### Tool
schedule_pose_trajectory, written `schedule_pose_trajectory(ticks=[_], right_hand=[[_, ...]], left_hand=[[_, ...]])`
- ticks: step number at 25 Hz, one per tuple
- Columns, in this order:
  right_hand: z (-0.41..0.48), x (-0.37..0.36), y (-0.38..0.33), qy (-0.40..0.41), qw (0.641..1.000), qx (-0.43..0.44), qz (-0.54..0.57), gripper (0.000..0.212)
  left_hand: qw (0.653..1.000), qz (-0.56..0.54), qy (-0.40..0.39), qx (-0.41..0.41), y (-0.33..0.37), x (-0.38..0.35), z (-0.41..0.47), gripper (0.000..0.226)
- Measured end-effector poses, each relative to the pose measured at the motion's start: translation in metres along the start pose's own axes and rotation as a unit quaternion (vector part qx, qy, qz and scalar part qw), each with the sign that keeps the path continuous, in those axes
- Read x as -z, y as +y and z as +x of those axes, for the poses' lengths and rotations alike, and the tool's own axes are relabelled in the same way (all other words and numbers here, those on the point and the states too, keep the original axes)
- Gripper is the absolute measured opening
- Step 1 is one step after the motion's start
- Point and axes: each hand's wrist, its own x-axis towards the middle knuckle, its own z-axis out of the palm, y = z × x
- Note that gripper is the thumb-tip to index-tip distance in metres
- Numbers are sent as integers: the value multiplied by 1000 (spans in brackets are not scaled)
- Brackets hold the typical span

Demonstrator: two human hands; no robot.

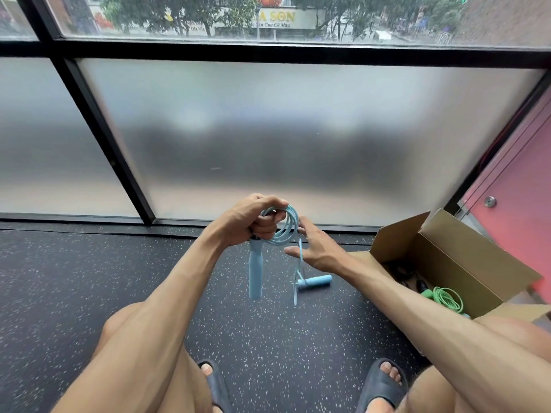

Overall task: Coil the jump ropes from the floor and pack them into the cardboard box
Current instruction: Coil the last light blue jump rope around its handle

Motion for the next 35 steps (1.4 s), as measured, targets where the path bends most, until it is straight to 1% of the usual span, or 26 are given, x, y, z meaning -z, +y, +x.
schedule_pose_trajectory(ticks=[1, 2, 3, 4, 5, 7, 10, 12, 15, 17, 19, 22, 24, 26, 28, 31, 32, 34, 35], right_hand=[[4, -3, -2, 12, 1000, 23, 1, 56], [7, -4, -5, 17, 999, 30, 2, 37], [9, -5, -7, 14, 999, 30, 26, 21], [11, -4, -9, -1, 998, 13, 68, 15], [11, -3, -10, -18, 993, -10, 115, 15], [8, 2, -11, -45, 985, -58, 157, 17], [3, 10, 0, -52, 981, -98, 160, 33], [4, 12, 9, -49, 970, -122, 203, 45], [2, 9, 14, -59, 930, -162, 326, 55], [0, 6, 13, -80, 909, -180, 366, 58], [-2, 4, 12, -113, 909, -190, 353, 63], [-6, 1, 15, -196, 925, -201, 255, 78], [-10, -3, 19, -243, 930, -211, 179, 80], [-12, -4, 25, -267, 926, -229, 135, 78], [-11, -1, 31, -277, 921, -246, 120, 66], [-13, 2, 38, -311, 914, -246, 83, 28], [-15, 1, 40, -323, 912, -244, 72, 19], [-17, -2, 43, -322, 912, -247, 59, 15], [-18, -3, 44, -305, 917, -251, 57, 15]], left_hand=[[1000, -4, -12, 1, 3, -1, -2, 36], [1000, -10, -20, 1, 5, -1, -3, 36], [1000, -15, -19, -3, 6, 0, -4, 36], [1000, -20, -10, -9, 6, 3, -5, 37], [999, -29, 9, -18, 6, 7, -4, 39], [995, -60, 64, -41, 3, 17, -4, 44], [984, -105, 120, -83, 2, 30, -3, 45], [978, -126, 130, -102, 4, 31, -5, 44], [972, -143, 140, -120, 6, 29, -4, 44], [967, -153, 158, -127, 5, 31, -3, 44], [957, -166, 191, -139, 3, 33, -3, 43], [931, -196, 259, -170, 5, 40, -4, 41], [905, -226, 303, -193, 7, 46, -5, 41], [879, -243, 356, -206, 7, 55, -5, 43], [850, -253, 413, -207, 5, 65, -7, 45], [818, -258, 477, -192, 0, 77, -8, 45], [812, -256, 490, -185, -1, 79, -9, 45], [809, -246, 504, -177, -3, 81, -9, 45], [809, -239, 508, -175, -4, 81, -9, 45]])
